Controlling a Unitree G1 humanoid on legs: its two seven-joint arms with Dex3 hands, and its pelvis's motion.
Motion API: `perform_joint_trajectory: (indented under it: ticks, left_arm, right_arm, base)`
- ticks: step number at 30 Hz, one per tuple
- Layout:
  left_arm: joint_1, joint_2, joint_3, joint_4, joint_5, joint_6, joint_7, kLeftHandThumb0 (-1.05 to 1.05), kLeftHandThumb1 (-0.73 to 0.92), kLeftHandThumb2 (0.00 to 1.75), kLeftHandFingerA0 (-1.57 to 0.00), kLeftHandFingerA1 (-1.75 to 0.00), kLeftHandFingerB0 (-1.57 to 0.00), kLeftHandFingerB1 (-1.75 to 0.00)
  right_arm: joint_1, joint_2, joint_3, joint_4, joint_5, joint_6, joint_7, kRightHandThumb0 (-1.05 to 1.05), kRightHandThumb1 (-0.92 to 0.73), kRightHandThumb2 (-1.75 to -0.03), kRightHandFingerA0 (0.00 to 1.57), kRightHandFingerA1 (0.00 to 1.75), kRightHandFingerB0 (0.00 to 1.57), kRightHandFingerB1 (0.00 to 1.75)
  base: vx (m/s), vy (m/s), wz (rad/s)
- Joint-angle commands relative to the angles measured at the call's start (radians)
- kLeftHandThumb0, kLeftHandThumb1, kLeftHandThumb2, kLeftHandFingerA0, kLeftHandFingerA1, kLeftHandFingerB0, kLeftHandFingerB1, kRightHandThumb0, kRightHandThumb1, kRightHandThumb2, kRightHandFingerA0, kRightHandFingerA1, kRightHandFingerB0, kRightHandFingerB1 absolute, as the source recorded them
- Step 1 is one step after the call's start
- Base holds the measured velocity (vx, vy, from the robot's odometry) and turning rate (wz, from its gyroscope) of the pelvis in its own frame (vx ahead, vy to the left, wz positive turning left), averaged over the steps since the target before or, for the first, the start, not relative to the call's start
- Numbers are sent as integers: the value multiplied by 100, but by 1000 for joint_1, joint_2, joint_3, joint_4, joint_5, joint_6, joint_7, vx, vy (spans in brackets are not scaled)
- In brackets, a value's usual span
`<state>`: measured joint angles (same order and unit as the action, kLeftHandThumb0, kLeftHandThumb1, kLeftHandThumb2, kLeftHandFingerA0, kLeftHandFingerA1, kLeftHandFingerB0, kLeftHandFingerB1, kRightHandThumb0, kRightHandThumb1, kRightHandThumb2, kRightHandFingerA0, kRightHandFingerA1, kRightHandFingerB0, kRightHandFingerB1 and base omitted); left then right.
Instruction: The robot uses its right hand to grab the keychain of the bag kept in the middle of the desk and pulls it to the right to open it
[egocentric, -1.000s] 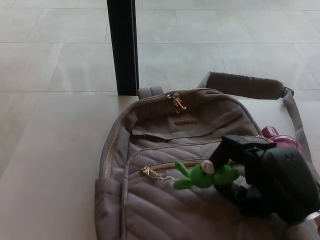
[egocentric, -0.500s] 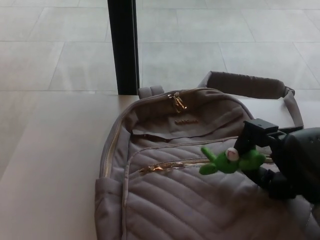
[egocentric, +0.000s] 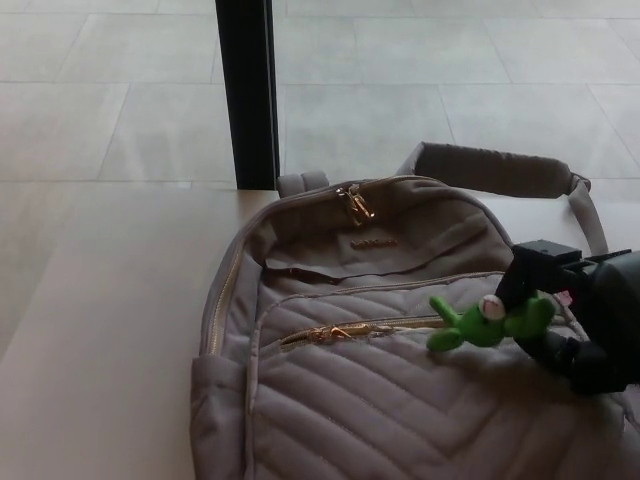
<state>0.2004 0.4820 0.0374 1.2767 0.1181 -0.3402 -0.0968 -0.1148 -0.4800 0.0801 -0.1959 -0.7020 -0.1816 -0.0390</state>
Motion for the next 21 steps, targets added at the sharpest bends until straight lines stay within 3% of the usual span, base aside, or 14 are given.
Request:
perform_joint_trajectory:
  ticks: [1, 5, 6, 7, 8, 10, 11, 15, 16, 17, 18, 19, 20, 21]
  left_arm:
    - [1, 24, -11, 8, 23, -19, 14, -79, 92, 69, -79, -54, -65, -44]
    - [9, 31, -6, 8, 13, -24, 10, -80, 92, 69, -79, -57, -67, -44]
    - [8, 30, -5, 8, 11, -16, 9, -80, 92, 69, -79, -57, -67, -44]
    - [7, 30, -7, 10, 14, -16, 13, -80, 92, 69, -79, -57, -67, -44]
    - [8, 30, -6, 8, 13, -12, 11, -80, 92, 70, -79, -56, -68, -45]
    - [16, 33, -14, 4, 21, -28, 19, -78, 92, 72, -78, -58, -67, -46]
    - [16, 33, -13, 6, 20, -27, 18, -79, 92, 72, -78, -60, -67, -46]
    - [21, 30, -4, 6, 8, -30, 10, -81, 92, 72, -78, -60, -67, -47]
    - [21, 30, -3, 5, 7, -28, 11, -81, 92, 72, -78, -61, -68, -47]
    - [21, 30, -3, 5, 7, -27, 12, -81, 92, 72, -78, -61, -67, -47]
    - [21, 30, -4, 4, 8, -27, 12, -81, 92, 72, -78, -61, -67, -47]
    - [25, 33, -8, 4, 13, -39, 11, -83, 92, 73, -78, -61, -67, -46]
    - [26, 34, -8, 3, 13, -40, 11, -83, 92, 73, -78, -61, -67, -46]
    - [24, 33, -8, 4, 12, -33, 12, -83, 92, 73, -78, -61, -67, -46]
  right_arm:
    - [-25, -108, -80, 107, 7, -9, 4, -19, -51, -105, 94, 175, 79, 146]
    - [-57, -172, -125, 213, 23, -23, -14, -18, -55, -99, 90, 175, 77, 147]
    - [-72, -187, -138, 245, 23, -11, -17, -25, -50, -105, 119, 134, 92, 112]
    - [-81, -195, -148, 262, 28, -1, -12, -25, -50, -105, 119, 134, 92, 112]
    - [-93, -213, -157, 285, 18, 13, -11, -20, -55, -91, 91, 173, 79, 138]
    - [-138, -260, -189, 382, 18, 14, -42, -16, -51, -97, 92, 172, 81, 142]
    - [-151, -272, -192, 404, 8, 17, -59, -22, -46, -104, 119, 133, 96, 117]
    - [-176, -303, -227, 485, 39, 1, -81, -24, -46, -108, 121, 135, 96, 117]
    - [-176, -307, -232, 502, 43, -8, -93, -19, -50, -104, 91, 174, 77, 147]
    - [-174, -312, -233, 515, 39, -12, -105, -24, -47, -106, 121, 134, 96, 115]
    - [-173, -317, -232, 530, 30, -15, -120, -24, -47, -106, 121, 134, 96, 115]
    - [-145, -329, -238, 546, 28, -13, -125, -15, -54, -100, 105, 163, 81, 128]
    - [-142, -331, -238, 550, 28, -15, -127, -15, -54, -100, 105, 163, 81, 128]
    - [-136, -331, -240, 567, 33, -33, -148, -20, -55, -89, 94, 173, 81, 140]
  base:
    - [0, 0, 0]
    - [0, 0, 0]
    - [0, 0, 0]
    - [0, 0, 0]
    - [0, 0, 0]
    - [0, 0, 0]
    - [0, 0, 0]
    - [0, 0, 0]
    - [0, 0, 0]
    - [0, 0, 0]
    - [0, 0, 0]
    - [0, 0, 0]
    - [0, 0, 0]
    - [0, 0, 0]
